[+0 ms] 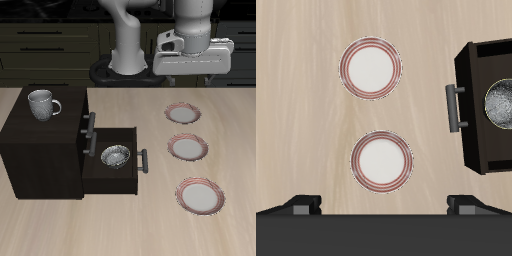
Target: Close the bottom drawer
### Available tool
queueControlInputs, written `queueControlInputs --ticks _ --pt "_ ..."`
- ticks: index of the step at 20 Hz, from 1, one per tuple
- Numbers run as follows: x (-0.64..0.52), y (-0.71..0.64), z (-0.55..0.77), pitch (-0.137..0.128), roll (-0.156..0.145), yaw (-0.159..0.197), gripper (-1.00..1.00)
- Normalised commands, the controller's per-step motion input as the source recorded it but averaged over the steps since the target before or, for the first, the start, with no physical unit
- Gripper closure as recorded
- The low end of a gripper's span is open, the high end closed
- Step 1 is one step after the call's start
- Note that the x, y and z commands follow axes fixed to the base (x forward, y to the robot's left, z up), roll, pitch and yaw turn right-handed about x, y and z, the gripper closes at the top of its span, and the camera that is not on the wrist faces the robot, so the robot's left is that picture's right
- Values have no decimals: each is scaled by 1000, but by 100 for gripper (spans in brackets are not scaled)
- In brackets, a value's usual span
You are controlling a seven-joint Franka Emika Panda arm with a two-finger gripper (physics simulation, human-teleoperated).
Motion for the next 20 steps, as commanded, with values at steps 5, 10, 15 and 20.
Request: queueControlInputs --ticks 5,10,15,20 --pt "315 -100 12 -19 -31 -75 -100" --pt "208 -188 23 -16 -11 -186 -100" --pt "13 -128 -8 -54 0 -224 -100" --pt "70 -233 -92 24 -14 -277 -100"
